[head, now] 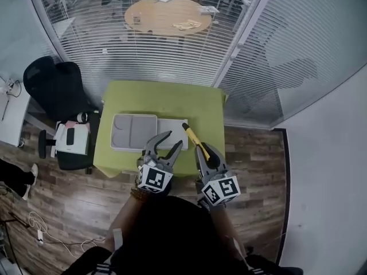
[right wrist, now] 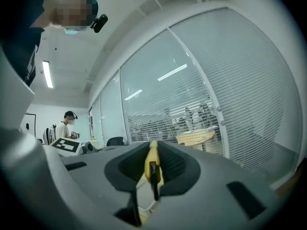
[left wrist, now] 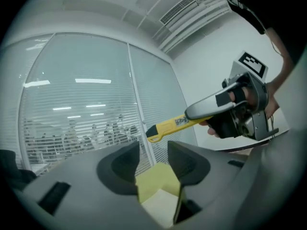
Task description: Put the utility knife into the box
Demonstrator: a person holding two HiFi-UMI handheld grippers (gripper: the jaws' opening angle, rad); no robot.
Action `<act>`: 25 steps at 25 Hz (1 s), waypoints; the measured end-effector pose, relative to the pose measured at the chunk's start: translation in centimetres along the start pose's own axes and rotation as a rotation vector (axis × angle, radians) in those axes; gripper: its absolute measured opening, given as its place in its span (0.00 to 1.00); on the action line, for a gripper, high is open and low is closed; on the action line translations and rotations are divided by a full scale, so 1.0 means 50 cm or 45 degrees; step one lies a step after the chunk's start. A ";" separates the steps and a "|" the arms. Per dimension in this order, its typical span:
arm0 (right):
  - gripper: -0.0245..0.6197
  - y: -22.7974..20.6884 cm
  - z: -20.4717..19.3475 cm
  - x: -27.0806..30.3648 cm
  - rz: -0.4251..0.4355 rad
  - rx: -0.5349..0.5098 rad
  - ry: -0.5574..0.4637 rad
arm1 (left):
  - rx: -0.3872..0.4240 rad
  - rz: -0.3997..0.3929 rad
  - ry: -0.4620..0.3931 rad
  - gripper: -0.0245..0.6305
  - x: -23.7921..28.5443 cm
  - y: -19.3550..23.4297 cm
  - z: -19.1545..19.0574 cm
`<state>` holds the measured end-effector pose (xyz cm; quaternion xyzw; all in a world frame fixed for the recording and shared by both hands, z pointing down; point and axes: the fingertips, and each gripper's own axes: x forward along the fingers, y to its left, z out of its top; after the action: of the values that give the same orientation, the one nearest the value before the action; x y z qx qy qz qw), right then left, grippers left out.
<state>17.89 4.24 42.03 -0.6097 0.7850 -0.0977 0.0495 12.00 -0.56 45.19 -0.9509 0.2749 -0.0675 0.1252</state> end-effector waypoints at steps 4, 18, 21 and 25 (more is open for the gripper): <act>0.12 0.000 -0.017 0.046 0.047 0.038 0.078 | 0.116 0.015 0.019 0.33 0.013 0.025 -0.014; 0.12 -0.018 -0.039 0.183 0.178 0.058 0.249 | 0.412 -0.033 0.086 0.38 0.093 0.075 -0.037; 0.12 -0.005 -0.056 0.210 0.208 0.064 0.295 | 0.405 -0.064 0.098 0.39 0.105 0.084 -0.055; 0.12 -0.011 -0.071 0.244 0.226 0.077 0.339 | 0.348 -0.087 0.115 0.39 0.123 0.102 -0.077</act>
<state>14.62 -7.33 46.12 -0.5177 0.8322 -0.1966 -0.0282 13.84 -8.82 47.87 -0.9297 0.2359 -0.1514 0.2387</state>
